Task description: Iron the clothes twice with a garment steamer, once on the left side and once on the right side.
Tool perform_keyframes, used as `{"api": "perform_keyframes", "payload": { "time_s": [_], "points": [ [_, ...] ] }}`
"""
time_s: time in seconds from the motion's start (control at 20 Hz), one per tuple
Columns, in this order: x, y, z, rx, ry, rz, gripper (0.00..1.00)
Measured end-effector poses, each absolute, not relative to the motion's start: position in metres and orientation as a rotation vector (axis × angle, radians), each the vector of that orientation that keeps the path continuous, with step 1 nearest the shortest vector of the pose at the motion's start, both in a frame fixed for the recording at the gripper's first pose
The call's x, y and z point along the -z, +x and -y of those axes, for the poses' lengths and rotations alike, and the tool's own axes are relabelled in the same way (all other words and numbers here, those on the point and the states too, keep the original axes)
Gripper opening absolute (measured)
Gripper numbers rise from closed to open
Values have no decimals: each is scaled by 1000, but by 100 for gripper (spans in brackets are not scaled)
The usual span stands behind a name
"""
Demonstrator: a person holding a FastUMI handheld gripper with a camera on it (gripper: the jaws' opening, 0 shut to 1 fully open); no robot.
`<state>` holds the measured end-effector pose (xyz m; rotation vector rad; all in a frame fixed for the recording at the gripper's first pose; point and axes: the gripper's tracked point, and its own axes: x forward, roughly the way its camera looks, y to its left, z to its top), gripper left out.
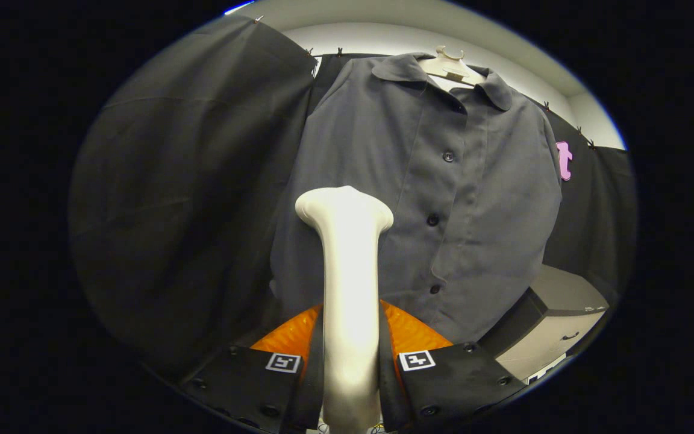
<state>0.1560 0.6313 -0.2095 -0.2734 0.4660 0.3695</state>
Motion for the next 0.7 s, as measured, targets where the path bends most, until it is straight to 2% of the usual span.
{"api": "perform_keyframes", "payload": {
  "time_s": [0.7],
  "points": [
    [302, 104, -626, -409, -302, -635, 45]
  ]
}}
